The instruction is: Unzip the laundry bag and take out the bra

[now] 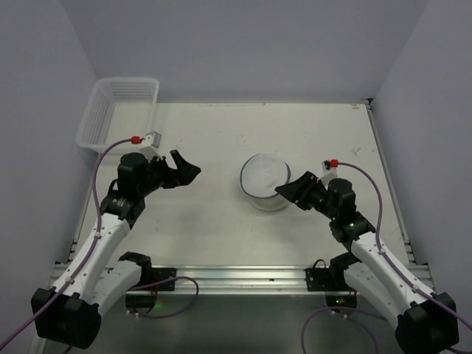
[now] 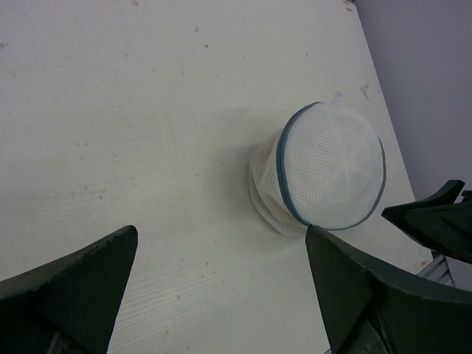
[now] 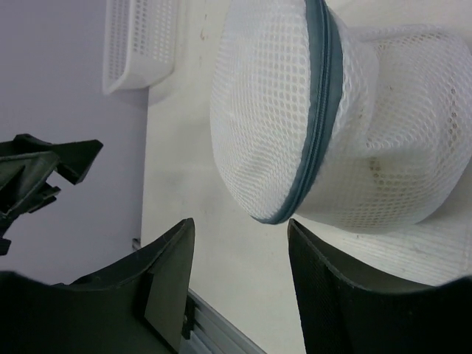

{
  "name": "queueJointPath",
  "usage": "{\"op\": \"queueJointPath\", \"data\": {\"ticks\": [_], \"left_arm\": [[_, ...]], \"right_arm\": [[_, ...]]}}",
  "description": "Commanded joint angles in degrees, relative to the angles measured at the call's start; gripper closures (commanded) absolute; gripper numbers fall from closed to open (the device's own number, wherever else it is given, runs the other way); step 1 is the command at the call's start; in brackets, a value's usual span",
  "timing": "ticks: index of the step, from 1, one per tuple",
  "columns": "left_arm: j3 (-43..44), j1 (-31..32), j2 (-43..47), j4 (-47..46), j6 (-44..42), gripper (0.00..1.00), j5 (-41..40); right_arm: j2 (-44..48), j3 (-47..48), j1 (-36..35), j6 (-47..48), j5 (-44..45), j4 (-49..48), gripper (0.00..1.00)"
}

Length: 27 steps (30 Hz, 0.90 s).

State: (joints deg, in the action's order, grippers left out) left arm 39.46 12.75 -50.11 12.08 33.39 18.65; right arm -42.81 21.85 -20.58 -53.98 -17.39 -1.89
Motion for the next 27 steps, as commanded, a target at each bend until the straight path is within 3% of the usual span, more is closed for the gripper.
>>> {"op": "queueJointPath", "data": {"ticks": [1,9,14,15,19,21,22,25,26,27], "left_arm": [[0.44,-0.10,-0.52,0.49,-2.18,0.00,0.86],[2.64,-0.10,-1.22,2.78,-3.86,0.00,0.68],[2.64,-0.10,-0.87,4.00,-4.64,0.00,0.68],[2.72,-0.10,-0.78,4.18,-4.82,0.00,0.59],[3.86,-0.10,-0.78,5.76,-6.92,0.00,0.51],[5.09,-0.10,-0.78,7.08,-8.07,0.00,0.07],[5.88,-0.10,-0.78,7.52,-9.12,0.00,-0.02],[6.76,-0.10,-0.78,8.49,-11.40,0.00,0.41],[6.94,-0.10,-0.96,8.75,-12.02,0.00,1.11],[7.12,-0.10,-1.13,8.84,-12.55,0.00,1.47]], "right_arm": [[-3.93,3.81,-0.08,-4.47,3.75,-0.58,0.44],[-11.94,5.13,-0.08,-10.88,7.19,-0.48,0.44],[-18.35,7.33,-0.08,-6.69,4.04,-3.55,0.48],[-20.54,8.46,-0.08,-5.19,1.16,-4.69,0.51],[-26.88,16.45,-0.08,5.70,-11.32,-4.97,1.00],[-30.30,24.59,-0.16,13.61,-19.83,-1.03,1.00],[-33.89,27.52,-0.25,16.42,-28.23,1.25,1.00],[-43.45,41.93,-1.65,30.38,-38.21,20.64,1.00],[-46.02,45.53,-2.44,38.86,-39.64,32.79,0.99],[-48.57,51.13,-2.80,42.77,-40.52,38.57,0.98]]}}
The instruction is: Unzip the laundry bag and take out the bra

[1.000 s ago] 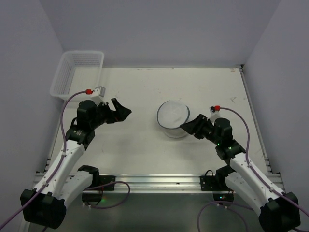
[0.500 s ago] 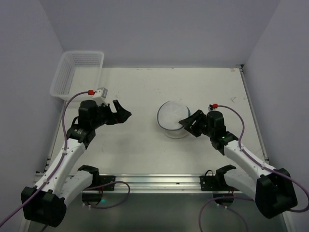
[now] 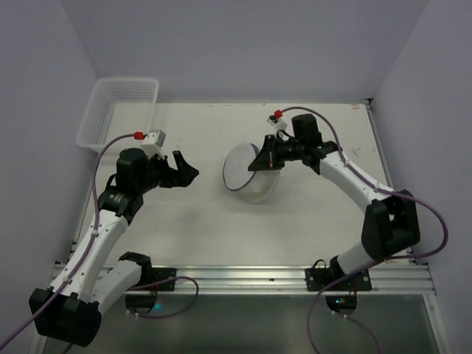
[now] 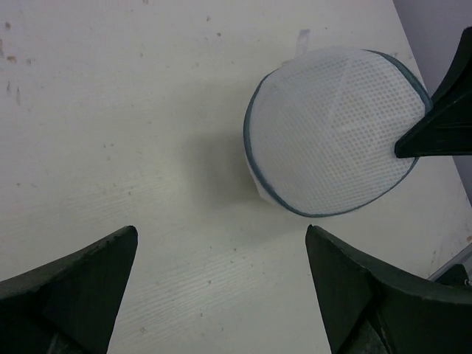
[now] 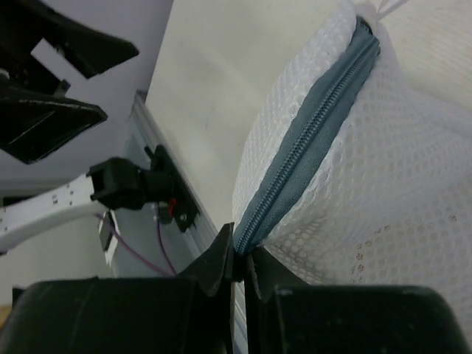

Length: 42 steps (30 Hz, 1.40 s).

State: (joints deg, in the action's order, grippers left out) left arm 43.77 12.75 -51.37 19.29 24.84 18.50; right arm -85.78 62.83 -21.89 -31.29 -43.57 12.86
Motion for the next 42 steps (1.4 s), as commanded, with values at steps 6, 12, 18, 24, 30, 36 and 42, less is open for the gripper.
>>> {"op": "queueJointPath", "data": {"ticks": [6,12,18,24,30,36,42], "left_arm": [[3.17,-0.10,-1.18,2.07,-5.24,0.00,6.89],[2.99,-0.01,-1.62,2.42,-7.00,0.00,9.89],[4.74,1.48,-5.40,0.76,-8.93,0.00,11.12],[10.71,4.03,-14.00,-1.09,-13.66,0.00,12.08],[20.20,5.61,-25.16,-0.48,-22.54,0.00,21.91],[24.43,10.79,-34.48,1.71,-26.49,0.02,27.02],[23.91,12.56,-39.59,4.44,-28.62,0.03,30.89]], "right_arm": [[-15.38,16.44,-3.59,35.23,-21.55,41.80,0.88],[-13.55,17.94,-3.95,29.38,-6.50,39.18,0.67],[-3.46,17.33,-2.19,16.18,12.16,28.19,0.16],[7.71,9.96,-2.19,8.36,21.51,19.32,0.05],[19.06,-4.45,-2.19,3.43,16.15,8.41,0.05],[25.83,-11.50,-2.19,3.16,18.43,8.40,0.04],[29.96,-14.22,-2.19,3.34,20.45,8.58,0.04]]}}
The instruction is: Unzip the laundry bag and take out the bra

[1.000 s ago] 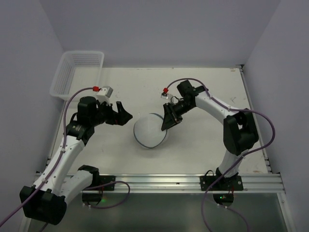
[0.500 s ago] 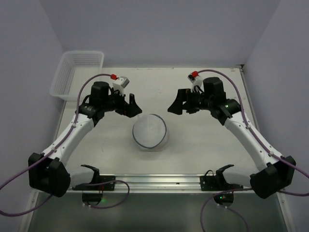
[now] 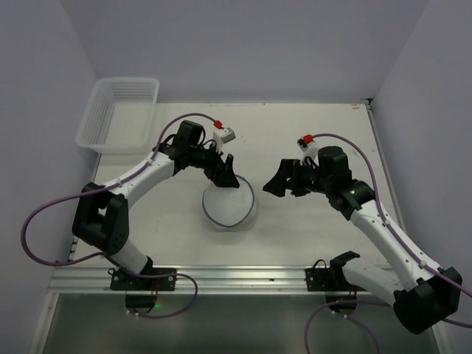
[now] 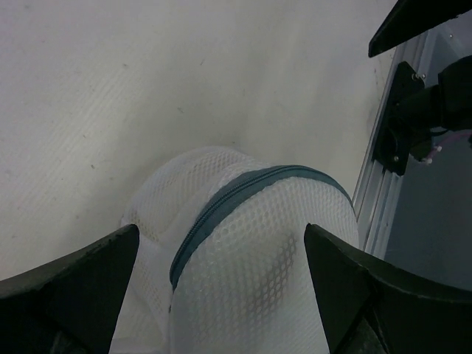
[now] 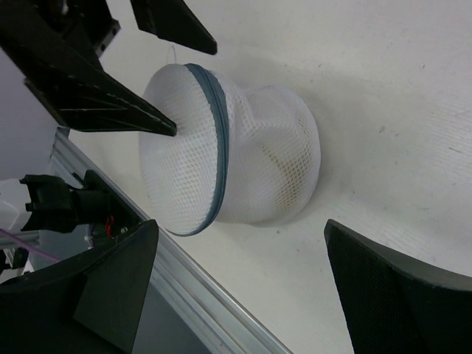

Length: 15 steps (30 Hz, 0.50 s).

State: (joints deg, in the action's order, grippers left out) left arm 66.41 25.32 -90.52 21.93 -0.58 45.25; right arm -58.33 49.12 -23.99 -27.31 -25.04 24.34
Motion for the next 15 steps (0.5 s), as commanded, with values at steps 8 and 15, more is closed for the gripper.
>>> {"op": "queueJointPath", "data": {"ticks": [8,15], "left_arm": [[-2.86,0.78,-0.01,1.80,-2.41,0.36,4.23],[-6.11,0.78,3.24,-2.49,4.08,0.98,1.51]], "right_arm": [[2.69,-1.49,-0.09,-0.55,2.01,-3.16,0.04],[2.78,-1.84,-0.09,-1.34,1.48,-4.83,0.05]]}}
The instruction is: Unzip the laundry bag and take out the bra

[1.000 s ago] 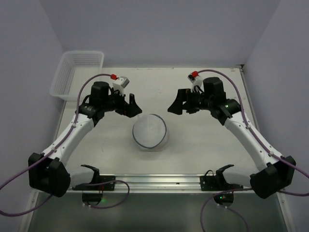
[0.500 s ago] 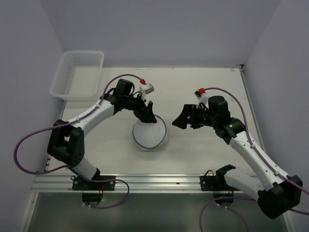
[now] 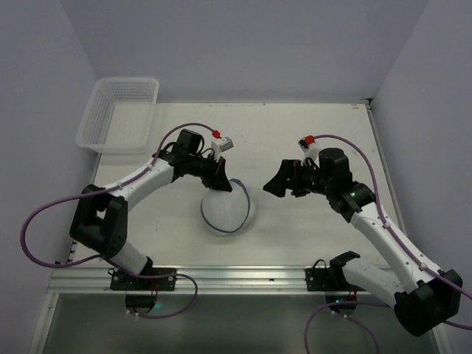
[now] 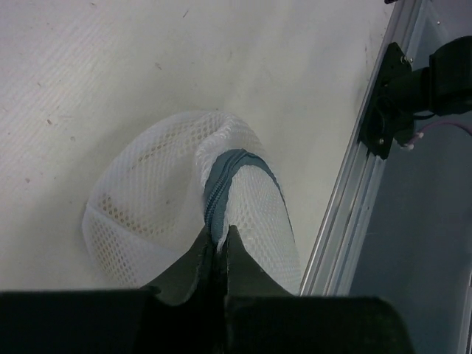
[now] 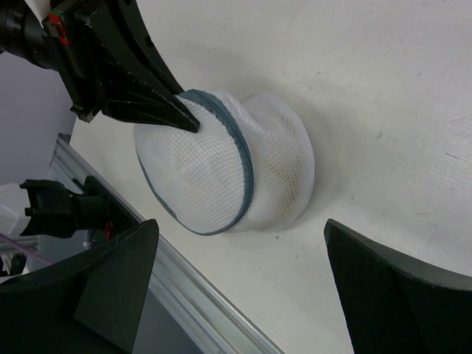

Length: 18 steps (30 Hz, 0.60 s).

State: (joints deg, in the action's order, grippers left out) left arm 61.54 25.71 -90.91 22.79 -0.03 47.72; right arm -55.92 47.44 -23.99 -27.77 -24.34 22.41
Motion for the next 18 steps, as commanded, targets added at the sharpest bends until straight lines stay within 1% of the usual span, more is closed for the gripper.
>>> {"op": "queueJointPath", "data": {"ticks": [1,2,3,4,5,6,7,8,9,10,11,12,13,14,16,17,18], "left_arm": [[-1.51,0.39,4.68,-4.75,5.81,1.00,-3.49],[-3.08,0.30,5.30,-6.94,11.84,1.00,-4.99],[-4.05,0.39,6.09,-11.84,14.86,1.00,-5.71],[-4.93,0.30,8.10,-14.15,18.28,1.00,-8.06],[-7.37,0.30,9.43,-16.78,26.14,1.00,-10.78],[-9.14,0.30,11.18,-23.25,30.14,1.00,-13.07],[-10.90,0.30,15.11,-26.71,34.27,1.00,-18.84],[-14.74,0.30,17.24,-29.26,42.31,1.00,-23.25],[-17.04,0.30,19.61,-32.42,46.66,1.00,-27.64],[-19.59,0.30,24.51,-33.93,51.31,1.00,-36.82],[-22.40,0.39,26.82,-35.43,59.97,1.00,-41.44],[-27.91,0.48,31.19,-36.92,64.15,1.00,-45.31],[-30.40,0.48,33.15,-37.20,68.63,1.00,-52.23],[-32.60,0.48,34.82,-37.29,75.90,1.00,-54.99],[-37.43,0.74,38.51,-37.82,80.08,1.00,-59.56],[-38.41,0.83,39.31,-37.82,82.28,0.92,-60.02],[-39.12,0.92,39.93,-37.73,82.65,0.84,-60.12]], "right_arm": [[0.55,-0.16,-0.09,-0.97,0.96,-3.08,0.05],[1.07,-0.24,-0.09,-1.06,1.05,-3.17,0.05],[1.34,-0.42,-0.09,-1.32,1.39,-3.78,0.05],[1.69,-0.77,-0.09,-1.50,1.57,-4.04,0.05],[2.04,-0.86,-0.01,-1.67,1.66,-4.22,0.05],[2.22,-0.95,-0.09,-1.85,1.66,-4.48,0.05],[2.48,-1.47,-0.01,-2.46,1.66,-4.92,0.05],[3.18,-1.91,-0.09,-2.99,1.66,-5.45,0.05],[3.53,-2.44,-0.09,-3.51,1.66,-6.93,0.05],[3.97,-3.57,-0.09,-4.56,1.66,-7.82,0.05],[4.33,-4.02,-0.09,-5.10,1.66,-8.52,0.05],[4.94,-4.37,-0.09,-5.71,1.66,-9.75,0.05],[5.03,-4.81,-0.09,-6.07,1.75,-10.11,0.05],[5.03,-4.99,-0.09,-6.42,1.84,-10.20,0.05],[5.21,-5.43,-0.09,-6.86,1.31,-10.72,0.05],[5.21,-5.69,-0.18,-6.95,1.14,-10.99,0.05],[5.30,-6.04,-0.18,-7.12,0.96,-11.60,0.05]]}}
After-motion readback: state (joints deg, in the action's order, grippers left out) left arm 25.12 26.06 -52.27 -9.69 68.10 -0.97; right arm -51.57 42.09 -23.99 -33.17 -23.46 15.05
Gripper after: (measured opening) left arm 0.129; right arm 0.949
